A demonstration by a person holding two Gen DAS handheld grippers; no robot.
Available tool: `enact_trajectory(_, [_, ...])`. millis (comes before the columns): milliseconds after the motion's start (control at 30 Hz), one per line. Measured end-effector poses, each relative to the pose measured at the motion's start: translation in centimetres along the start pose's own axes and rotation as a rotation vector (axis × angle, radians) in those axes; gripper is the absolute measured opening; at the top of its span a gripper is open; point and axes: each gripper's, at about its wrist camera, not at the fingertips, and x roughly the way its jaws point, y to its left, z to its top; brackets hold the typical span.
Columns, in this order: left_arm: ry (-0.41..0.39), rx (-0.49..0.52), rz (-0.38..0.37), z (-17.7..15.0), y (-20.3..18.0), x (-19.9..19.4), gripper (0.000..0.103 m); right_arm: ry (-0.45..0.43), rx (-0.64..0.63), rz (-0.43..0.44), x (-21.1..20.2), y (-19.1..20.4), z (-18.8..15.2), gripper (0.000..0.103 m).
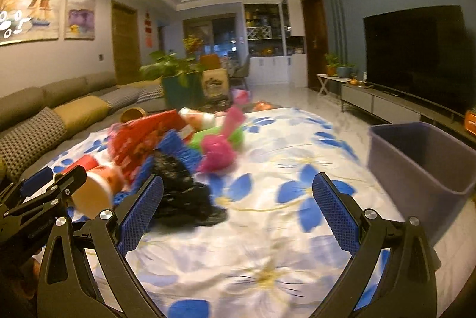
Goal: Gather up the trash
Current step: 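Grasp the white paper cup rim with the left tool while the right tool grasps another black bag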
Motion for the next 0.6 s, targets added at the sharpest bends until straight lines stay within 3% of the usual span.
enact_trajectory(300, [0.019, -0.018, 0.019, -1.5, 2.3, 0.3, 0.078, 0.026, -0.053, 0.042, 3.1, 3.1, 0.0, 0.089])
enact_trajectory(600, [0.03, -0.029, 0.02, -1.7, 3.3, 1.4, 0.074, 0.073, -0.067, 0.053, 6.4, 4.5, 0.0, 0.075])
